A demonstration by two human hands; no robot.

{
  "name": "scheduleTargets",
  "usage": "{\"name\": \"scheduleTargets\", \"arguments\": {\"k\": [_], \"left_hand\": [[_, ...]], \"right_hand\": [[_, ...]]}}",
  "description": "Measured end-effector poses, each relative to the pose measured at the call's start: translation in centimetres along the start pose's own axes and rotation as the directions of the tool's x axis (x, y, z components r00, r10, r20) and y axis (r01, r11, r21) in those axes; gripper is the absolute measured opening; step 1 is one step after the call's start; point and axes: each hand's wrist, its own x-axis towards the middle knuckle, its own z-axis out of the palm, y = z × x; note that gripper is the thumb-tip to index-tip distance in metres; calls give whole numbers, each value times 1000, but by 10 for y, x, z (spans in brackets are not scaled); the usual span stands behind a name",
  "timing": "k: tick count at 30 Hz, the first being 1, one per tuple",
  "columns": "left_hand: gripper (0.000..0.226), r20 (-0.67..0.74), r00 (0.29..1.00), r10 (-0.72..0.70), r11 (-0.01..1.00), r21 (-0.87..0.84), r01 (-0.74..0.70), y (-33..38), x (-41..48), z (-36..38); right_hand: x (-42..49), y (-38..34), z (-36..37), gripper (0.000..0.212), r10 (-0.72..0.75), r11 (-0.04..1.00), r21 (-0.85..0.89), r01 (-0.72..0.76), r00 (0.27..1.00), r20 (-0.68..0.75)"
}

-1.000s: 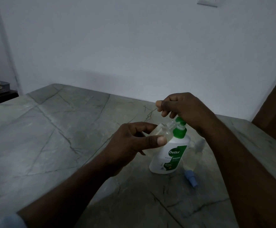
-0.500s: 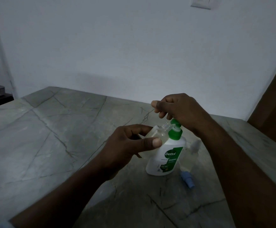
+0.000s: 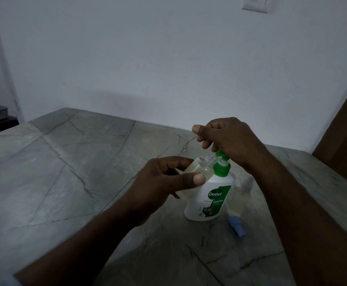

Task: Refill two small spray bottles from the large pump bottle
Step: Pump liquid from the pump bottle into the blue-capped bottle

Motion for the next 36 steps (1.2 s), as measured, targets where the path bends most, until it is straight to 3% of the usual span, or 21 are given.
{"name": "scheduleTargets", "arguments": {"k": [9, 15, 21, 26, 31, 36], "left_hand": [[43, -5, 1000, 0, 1000, -9, 0, -1, 1, 0], [42, -3, 1000, 5, 1000, 3, -5, -2, 1, -1], [43, 4, 1000, 10, 1000, -2, -10, -2, 0, 0], [42, 4, 1000, 13, 1000, -3, -13, -2, 0, -1], [40, -3, 1000, 7, 1000, -15, -7, -3, 1, -3], [41, 6, 1000, -2, 1000, -3, 2, -4, 0, -3]], "right_hand": [[2, -4, 6, 40, 70, 994, -96, -55, 985, 158], [1, -2, 6, 42, 63, 994, -95, -50, 989, 134], [-1, -1, -4, 42, -15, 995, -102, 13, 1000, -19], [-1, -5, 0, 40, 19, 999, -32, -17, 997, 74], [0, -6, 6, 39, 61, 997, -67, -50, 985, 161], [0, -5, 7, 40, 55, 997, -69, -45, 986, 154]]}}
